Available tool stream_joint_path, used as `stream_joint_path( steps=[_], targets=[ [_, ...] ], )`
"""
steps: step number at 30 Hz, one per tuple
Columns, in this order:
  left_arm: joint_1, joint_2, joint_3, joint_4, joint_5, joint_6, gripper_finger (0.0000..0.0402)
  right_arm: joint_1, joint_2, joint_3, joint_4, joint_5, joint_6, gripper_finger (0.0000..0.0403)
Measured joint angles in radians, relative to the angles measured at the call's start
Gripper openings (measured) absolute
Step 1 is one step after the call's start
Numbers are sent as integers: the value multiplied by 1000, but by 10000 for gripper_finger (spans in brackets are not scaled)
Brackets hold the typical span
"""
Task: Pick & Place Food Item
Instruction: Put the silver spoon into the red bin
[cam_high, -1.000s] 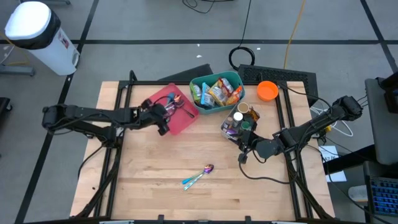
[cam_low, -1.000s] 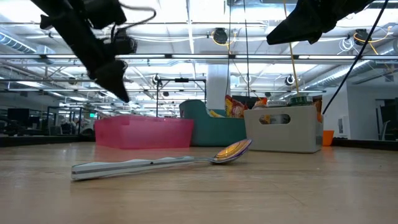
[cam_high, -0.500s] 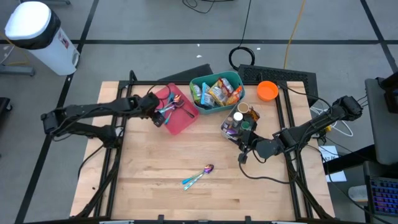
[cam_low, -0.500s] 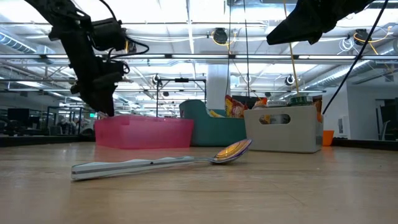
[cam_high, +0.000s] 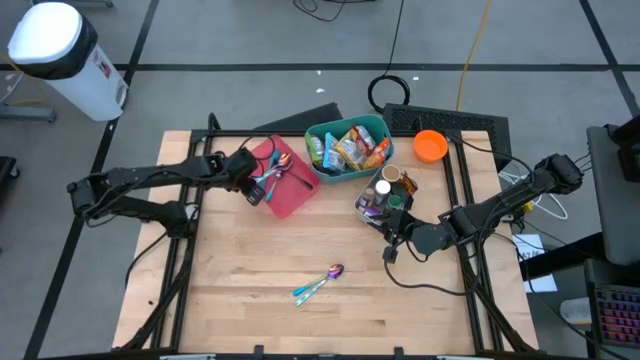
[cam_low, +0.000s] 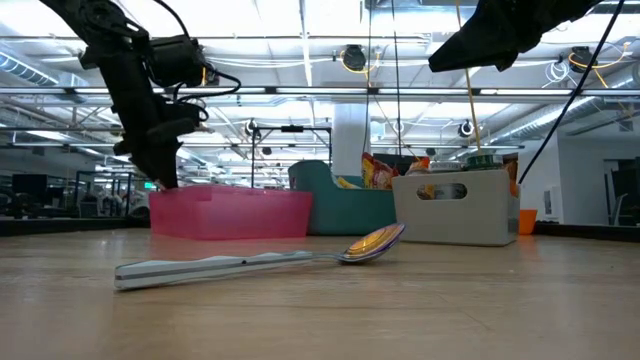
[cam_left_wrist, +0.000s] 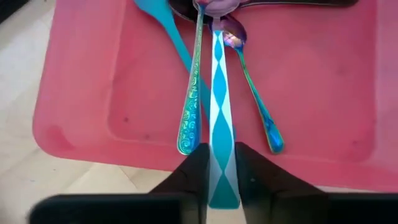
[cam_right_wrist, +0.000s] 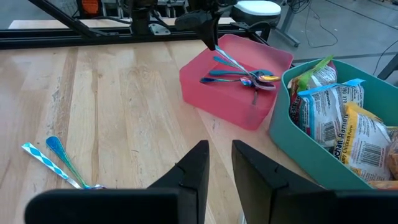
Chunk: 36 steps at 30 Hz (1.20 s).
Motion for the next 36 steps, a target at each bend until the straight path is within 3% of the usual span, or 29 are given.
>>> stream_joint_path(
  steps=[4,14,16,21,23,32,36],
  targets=[
    [0,-1,0,0,5,27,51,0,0,0,0,0,0,59],
    [-27,-42,70,-47,2,329,54,0,0,0,0,1,0,59],
    [-50,-42,108,-72,-42,449,56,-1,0,0,0,1,0,59],
    [-126,-42,138,-59,-121,952,59,-8,0,0,0,1,3,59],
    [-134,-42,138,-59,-171,1077,59,-8,0,0,0,0,3,59],
    [-169,40,130,-69,-512,1350,61,-10,0,0,0,0,0,59],
    [-213,115,131,-5,-604,1438,62,-20,0,0,0,-1,0,59]
  ],
)
